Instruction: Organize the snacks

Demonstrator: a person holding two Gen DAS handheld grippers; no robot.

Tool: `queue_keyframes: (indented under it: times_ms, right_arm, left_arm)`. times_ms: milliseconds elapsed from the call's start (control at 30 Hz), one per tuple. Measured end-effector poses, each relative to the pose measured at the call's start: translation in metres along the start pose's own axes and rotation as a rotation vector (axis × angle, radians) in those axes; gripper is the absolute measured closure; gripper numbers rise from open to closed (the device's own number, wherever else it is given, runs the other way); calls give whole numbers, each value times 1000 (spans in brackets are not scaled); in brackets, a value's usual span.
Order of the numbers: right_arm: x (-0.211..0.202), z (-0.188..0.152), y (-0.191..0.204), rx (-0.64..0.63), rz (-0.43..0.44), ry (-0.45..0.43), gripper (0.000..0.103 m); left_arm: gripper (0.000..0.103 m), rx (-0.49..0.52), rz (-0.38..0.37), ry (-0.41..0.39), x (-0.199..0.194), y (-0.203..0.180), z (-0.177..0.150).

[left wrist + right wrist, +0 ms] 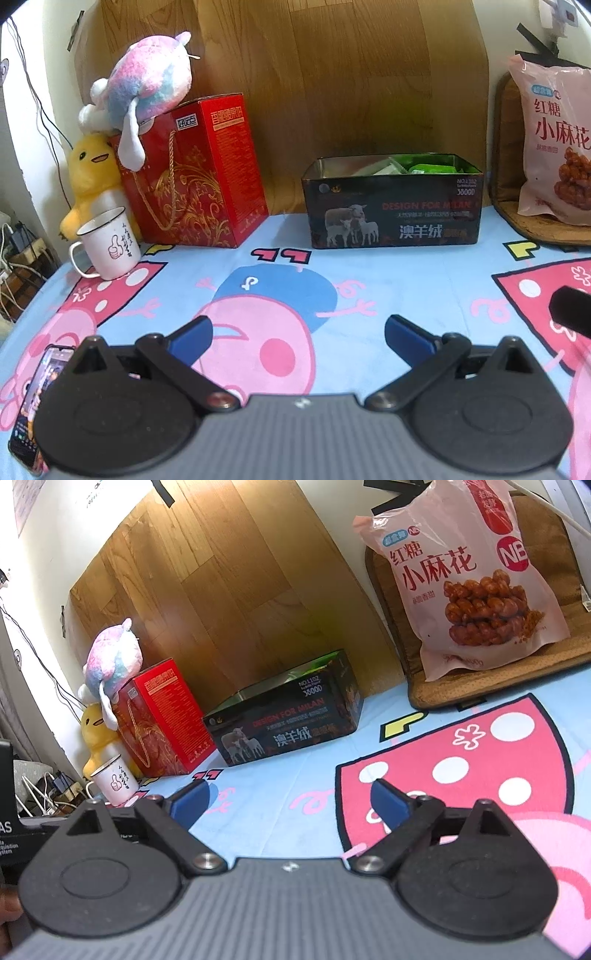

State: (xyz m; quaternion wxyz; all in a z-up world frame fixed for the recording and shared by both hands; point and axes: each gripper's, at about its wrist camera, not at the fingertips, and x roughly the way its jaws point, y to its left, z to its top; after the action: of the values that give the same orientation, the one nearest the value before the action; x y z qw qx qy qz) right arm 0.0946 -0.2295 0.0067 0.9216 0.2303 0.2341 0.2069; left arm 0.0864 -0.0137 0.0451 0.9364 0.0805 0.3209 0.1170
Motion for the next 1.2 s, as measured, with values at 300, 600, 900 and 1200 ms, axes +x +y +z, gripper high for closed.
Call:
queue_keyframes:
  times_ms: [300, 600, 900, 1200]
  right_arm:
    - [0, 0, 0, 0, 0, 0, 7]
    - [0, 0, -1, 0, 1, 1, 7]
    - [-1, 0, 3, -17, 21, 5, 7]
    - [0, 0, 1, -9, 25, 10, 7]
  left_arm:
    - [0, -16, 17, 11, 1, 2, -1]
    - [0, -33, 48, 12, 1, 9, 0]
    - [0, -32, 56, 25, 4, 10, -1]
    - [0, -24, 47, 25, 5, 8, -2]
